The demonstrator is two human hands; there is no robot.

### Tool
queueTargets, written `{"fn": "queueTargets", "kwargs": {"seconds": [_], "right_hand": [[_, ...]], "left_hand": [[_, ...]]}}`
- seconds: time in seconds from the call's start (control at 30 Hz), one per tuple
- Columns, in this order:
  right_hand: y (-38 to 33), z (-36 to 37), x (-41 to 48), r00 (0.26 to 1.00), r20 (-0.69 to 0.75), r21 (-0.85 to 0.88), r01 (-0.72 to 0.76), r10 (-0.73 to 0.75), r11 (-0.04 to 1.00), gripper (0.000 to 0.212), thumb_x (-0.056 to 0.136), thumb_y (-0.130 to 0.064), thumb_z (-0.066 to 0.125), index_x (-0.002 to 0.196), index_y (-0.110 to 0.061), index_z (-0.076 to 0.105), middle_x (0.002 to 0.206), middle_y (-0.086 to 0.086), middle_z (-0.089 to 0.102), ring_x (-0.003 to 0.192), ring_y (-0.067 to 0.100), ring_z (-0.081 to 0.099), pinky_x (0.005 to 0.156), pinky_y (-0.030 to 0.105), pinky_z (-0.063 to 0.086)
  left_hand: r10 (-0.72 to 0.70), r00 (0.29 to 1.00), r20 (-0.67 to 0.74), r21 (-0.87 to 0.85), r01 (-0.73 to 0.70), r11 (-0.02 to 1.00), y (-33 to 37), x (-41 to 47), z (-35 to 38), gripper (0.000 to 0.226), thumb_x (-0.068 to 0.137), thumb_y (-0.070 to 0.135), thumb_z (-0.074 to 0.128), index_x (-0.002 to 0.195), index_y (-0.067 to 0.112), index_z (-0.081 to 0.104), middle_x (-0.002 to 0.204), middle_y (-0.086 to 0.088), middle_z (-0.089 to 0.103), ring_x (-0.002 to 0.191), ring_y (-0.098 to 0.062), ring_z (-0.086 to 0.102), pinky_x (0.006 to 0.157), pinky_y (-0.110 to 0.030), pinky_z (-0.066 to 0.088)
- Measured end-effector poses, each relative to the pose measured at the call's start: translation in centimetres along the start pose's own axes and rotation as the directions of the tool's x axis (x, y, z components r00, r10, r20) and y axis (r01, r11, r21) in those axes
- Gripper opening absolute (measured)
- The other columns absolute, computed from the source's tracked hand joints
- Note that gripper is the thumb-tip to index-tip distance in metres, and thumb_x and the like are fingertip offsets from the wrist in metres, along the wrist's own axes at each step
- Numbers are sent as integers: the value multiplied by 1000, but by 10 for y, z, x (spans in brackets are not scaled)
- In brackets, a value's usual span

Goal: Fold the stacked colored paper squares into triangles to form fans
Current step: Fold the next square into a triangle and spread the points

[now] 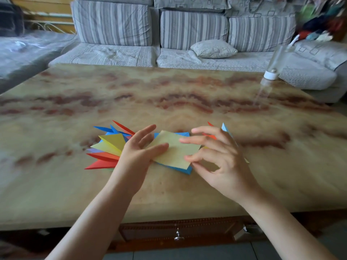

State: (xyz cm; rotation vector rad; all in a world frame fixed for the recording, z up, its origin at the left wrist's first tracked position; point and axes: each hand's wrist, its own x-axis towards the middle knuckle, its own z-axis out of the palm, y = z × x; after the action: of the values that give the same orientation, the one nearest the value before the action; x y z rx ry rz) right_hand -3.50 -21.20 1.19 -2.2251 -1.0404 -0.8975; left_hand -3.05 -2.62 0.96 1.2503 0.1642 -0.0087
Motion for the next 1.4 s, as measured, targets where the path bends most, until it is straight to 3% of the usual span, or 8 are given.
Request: {"fn": "queueTargets", "kwargs": {"seconds": [0.13, 0.27, 0.37, 0.47, 0.63, 0.73, 0.93, 1.4], "right_hand": [[1, 1, -2, 977, 156, 154, -170, 146, 973, 8, 80, -23, 70, 75, -17, 71, 118, -7, 66, 125, 16, 49, 105, 29, 35], [-2, -1, 1, 878, 252, 370, -476, 407, 798, 10, 76, -36, 73, 74, -29, 66, 133, -15, 54, 134, -1, 36, 106, 11, 23], [1, -2, 4, 800, 237, 471, -590, 551, 655, 9, 71, -39, 70, 69, -32, 66, 130, -19, 56, 126, -4, 45, 106, 19, 31], [0, -2, 6, 750, 238, 623, -605, 617, 496, 7, 68, -30, 73, 70, -25, 68, 93, -14, 72, 90, -1, 64, 81, 16, 47], [1, 0, 7, 699, 172, 565, -647, 694, 512, 11, 74, -15, 78, 70, -22, 69, 68, -16, 66, 66, 0, 56, 65, 12, 44], [2, -1, 7, 685, 179, 559, -661, 706, 500, 14, 74, -14, 78, 73, -23, 68, 70, -15, 66, 66, 3, 55, 64, 17, 44], [1, 0, 6, 633, 198, 633, -665, 749, 395, 27, 73, -7, 78, 92, -23, 65, 71, -11, 66, 72, 4, 60, 72, 21, 49], [-3, 0, 8, 588, 220, 700, -651, 779, 293, 3, 78, -15, 73, 76, -16, 71, 72, -8, 71, 72, -1, 63, 68, 8, 44]], "left_hand": [[42, 997, 63, -29, -40, 999, 3, -3, 2, 61, 76, -10, 65, 128, 19, 54, 120, -5, 65, 88, -15, 70, 68, -23, 57], [44, 986, 158, -54, -36, 998, 6, -6, 5, 51, 79, -10, 61, 123, 16, 58, 103, -8, 70, 81, -14, 69, 64, -19, 54], [53, 973, 226, -23, -49, 999, 4, -7, 7, 33, 84, -6, 56, 109, 14, 65, 92, 0, 73, 77, -9, 67, 67, -16, 53], [28, 960, 278, 19, -34, 999, 3, -9, 10, 26, 90, 0, 51, 103, 14, 67, 86, 3, 73, 74, -5, 65, 67, -16, 53], [26, 959, 282, 101, -57, 993, 1, -13, 14, 27, 88, 25, 54, 107, 14, 70, 101, -4, 72, 93, -14, 67, 75, -28, 57], [25, 957, 290, 153, -72, 986, 2, -15, 15, 39, 76, 34, 63, 109, 15, 69, 103, -9, 72, 94, -18, 69, 73, -31, 58], [83, 965, 247, 184, -131, 974, 1, -17, 16, 26, 81, 3, 67, 103, 18, 69, 80, -6, 74, 74, -14, 71, 65, -25, 58], [64, 966, 249, 187, -113, 976, 1, -18, 16, 21, 82, 5, 67, 100, 15, 70, 79, -6, 74, 74, -13, 70, 67, -26, 58]]}}
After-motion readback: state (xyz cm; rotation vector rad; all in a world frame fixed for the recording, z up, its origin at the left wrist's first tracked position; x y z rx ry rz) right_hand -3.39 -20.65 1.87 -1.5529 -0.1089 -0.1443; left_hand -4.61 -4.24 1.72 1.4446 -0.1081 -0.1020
